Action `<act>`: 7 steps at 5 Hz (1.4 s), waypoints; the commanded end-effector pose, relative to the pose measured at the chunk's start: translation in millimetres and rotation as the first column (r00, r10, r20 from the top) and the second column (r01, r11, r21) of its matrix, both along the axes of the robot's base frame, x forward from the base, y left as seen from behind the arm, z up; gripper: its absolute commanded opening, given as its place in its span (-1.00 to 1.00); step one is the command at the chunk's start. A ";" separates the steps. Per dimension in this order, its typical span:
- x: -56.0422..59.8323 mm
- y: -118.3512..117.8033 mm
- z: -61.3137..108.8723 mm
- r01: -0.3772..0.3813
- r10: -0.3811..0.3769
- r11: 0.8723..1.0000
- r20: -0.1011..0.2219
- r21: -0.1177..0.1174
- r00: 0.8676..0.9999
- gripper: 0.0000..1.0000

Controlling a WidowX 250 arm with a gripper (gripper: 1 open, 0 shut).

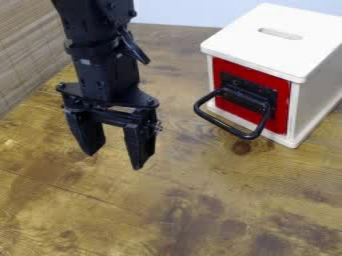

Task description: Close the drawer

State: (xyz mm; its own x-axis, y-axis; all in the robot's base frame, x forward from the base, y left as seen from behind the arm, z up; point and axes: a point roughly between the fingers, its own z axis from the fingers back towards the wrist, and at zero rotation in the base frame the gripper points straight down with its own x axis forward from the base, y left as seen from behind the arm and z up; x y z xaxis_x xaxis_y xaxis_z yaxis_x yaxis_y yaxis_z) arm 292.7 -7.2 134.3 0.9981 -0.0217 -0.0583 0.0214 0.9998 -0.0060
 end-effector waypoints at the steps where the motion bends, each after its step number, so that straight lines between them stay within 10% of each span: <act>1: 0.9 7.4 1.0 -0.069 0.069 0.998 -0.006 0.000 0.998 1.00; 7: 19.3 3.1 6.9 0.025 -0.025 1.000 0.014 0.018 1.000 1.00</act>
